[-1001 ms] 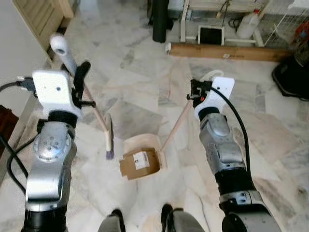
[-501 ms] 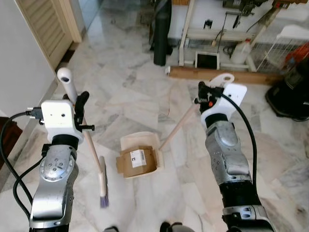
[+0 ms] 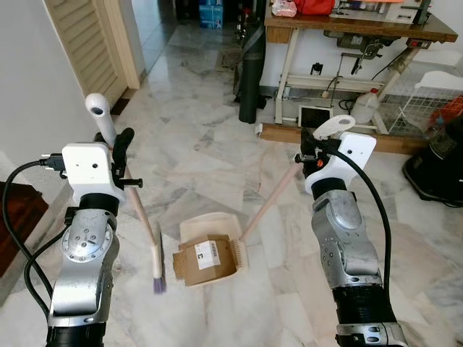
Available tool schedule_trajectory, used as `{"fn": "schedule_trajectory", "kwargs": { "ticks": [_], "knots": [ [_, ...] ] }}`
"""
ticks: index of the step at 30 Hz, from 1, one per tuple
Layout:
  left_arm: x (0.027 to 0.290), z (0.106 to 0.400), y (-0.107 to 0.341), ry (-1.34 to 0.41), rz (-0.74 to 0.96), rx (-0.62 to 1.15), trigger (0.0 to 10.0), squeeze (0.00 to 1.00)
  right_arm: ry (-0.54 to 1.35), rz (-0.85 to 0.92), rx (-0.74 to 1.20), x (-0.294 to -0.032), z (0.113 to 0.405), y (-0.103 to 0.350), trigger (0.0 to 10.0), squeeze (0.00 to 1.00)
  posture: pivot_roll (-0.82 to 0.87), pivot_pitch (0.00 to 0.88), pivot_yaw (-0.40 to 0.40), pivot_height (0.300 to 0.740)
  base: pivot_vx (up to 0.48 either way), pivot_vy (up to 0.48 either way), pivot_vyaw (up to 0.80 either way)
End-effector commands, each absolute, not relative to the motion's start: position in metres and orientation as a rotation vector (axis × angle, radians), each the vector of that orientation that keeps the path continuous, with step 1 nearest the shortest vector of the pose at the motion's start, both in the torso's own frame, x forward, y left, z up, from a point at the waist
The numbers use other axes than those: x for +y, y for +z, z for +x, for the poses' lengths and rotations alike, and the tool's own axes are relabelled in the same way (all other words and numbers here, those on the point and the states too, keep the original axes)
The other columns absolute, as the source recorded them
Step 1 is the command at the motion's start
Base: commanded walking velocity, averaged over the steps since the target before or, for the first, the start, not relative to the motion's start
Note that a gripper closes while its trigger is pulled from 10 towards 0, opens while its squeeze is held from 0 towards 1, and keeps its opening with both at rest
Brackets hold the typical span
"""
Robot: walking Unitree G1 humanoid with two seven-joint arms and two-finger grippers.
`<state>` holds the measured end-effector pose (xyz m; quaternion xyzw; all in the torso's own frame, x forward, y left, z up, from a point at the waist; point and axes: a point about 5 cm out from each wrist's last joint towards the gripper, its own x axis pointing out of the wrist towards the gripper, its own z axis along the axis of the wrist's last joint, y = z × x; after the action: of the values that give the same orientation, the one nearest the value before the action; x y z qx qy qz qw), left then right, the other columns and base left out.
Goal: Sweep floor
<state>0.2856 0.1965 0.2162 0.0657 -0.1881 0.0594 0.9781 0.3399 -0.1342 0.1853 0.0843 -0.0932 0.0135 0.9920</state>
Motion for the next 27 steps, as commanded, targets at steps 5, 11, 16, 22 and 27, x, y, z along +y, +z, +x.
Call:
{"fn": "schedule_trajectory", "kwargs": {
  "ticks": [5,11,16,22,27],
  "knots": [
    [0.195,0.292,0.228,0.106,0.131,-0.443,10.0,0.0,0.023,0.158,-0.269,-0.134,0.337,0.204,10.0,0.0,-0.08,0.013,0.018,0.74,0.0,0.0,0.0],
    [0.195,0.296,0.231,0.089,0.136,-0.45,10.0,0.0,-0.026,0.119,-0.244,-0.148,0.33,0.196,10.0,0.0,-0.08,0.019,0.04,0.74,0.0,0.0,0.0],
    [0.201,0.296,0.233,0.091,0.154,-0.45,10.0,0.0,-0.051,0.098,-0.234,-0.155,0.325,0.192,10.0,0.0,-0.07,0.027,0.05,0.74,0.0,0.0,0.0],
    [0.203,0.291,0.229,0.1,0.159,-0.443,10.0,0.0,-0.043,0.09,-0.231,-0.156,0.321,0.192,10.0,0.0,-0.06,0.032,0.041,0.74,0.0,0.0,0.0],
    [0.206,0.282,0.223,0.121,0.158,-0.424,10.0,0.0,-0.048,0.104,-0.23,-0.157,0.313,0.191,10.0,0.0,-0.06,0.037,0.023,0.74,0.0,0.0,0.0]
  ]
}}
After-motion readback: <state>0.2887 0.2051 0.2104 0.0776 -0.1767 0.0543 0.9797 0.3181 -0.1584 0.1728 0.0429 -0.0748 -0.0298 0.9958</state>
